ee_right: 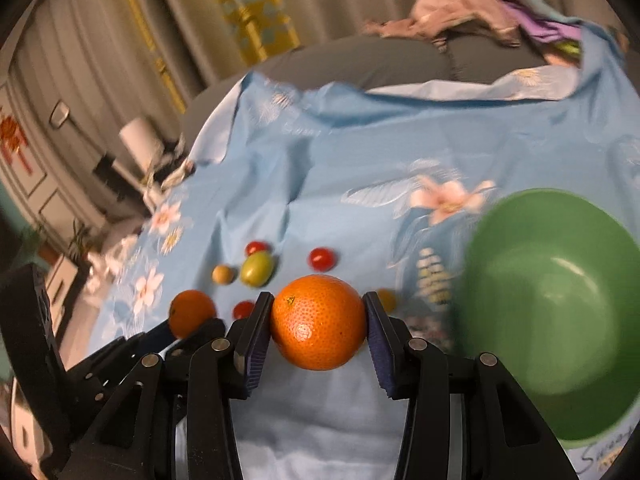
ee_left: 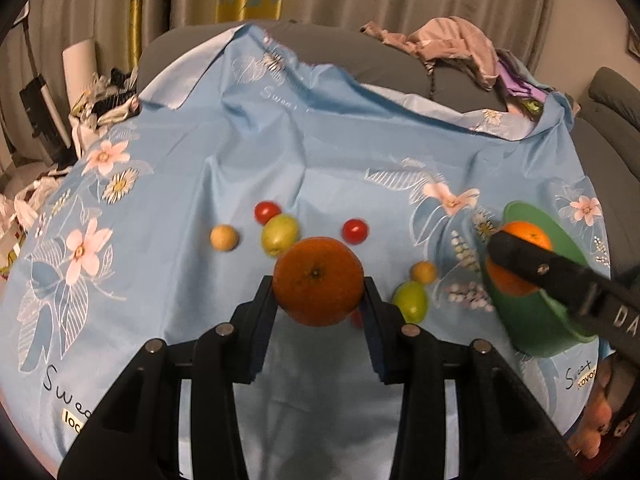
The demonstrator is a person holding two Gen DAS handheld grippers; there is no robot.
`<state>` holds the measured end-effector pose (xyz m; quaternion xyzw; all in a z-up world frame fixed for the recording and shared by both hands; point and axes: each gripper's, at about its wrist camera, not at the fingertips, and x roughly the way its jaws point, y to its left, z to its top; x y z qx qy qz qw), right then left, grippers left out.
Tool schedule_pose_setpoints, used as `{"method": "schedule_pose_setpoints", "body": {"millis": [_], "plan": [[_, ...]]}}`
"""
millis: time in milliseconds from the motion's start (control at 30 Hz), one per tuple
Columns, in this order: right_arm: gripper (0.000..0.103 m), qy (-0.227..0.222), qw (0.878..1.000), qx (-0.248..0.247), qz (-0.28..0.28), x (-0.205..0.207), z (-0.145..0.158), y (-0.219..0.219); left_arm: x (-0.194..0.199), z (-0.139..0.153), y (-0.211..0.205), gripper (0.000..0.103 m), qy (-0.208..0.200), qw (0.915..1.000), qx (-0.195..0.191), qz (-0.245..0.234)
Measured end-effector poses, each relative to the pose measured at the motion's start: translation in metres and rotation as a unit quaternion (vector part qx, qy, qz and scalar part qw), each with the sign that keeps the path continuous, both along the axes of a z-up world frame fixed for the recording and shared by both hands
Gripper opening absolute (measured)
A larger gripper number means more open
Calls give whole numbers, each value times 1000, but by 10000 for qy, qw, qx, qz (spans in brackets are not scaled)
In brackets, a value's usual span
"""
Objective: Organize fruits
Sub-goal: 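Carry both held oranges over the green bowl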
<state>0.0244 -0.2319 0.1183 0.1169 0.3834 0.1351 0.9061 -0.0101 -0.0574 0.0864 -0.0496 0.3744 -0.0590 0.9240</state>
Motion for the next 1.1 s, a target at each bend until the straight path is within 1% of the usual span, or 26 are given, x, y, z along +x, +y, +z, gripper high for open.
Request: {"method": "schedule_pose_setpoints", "body": {"millis": [100,267,433,600,733,867,1000,1100], "plan": [[47,-131,9995,140,-256,-4,7,-21,0,9,-11,41,-106,9999,2,-119],[47,-191,9973,274,-659,-9,9,-50,1,23,-40,40,-281,9987,-26,-432],[47,-214,9928,291,-1141,-15,9,-80,3,28,-72,41,-339,9962,-25,-803],[47,-156,9862,338,-1614,-20,4,-110,8,28,-103,41,-322,9927,-70,-1162],[47,-50,9817,303,-1881,-20,-2,-126,14,26,-124,41,-272,9906,-130,-1334],[47,61,9783,366,-2039,-21,-8,-140,18,21,-143,41,-221,9880,-132,-1522],[47,99,9742,271,-2240,-22,-12,-146,24,16,-158,41,-147,9851,-142,-1707],[47,189,9728,282,-2290,-21,-16,-148,25,11,-166,41,-87,9839,-133,-1781]]}}
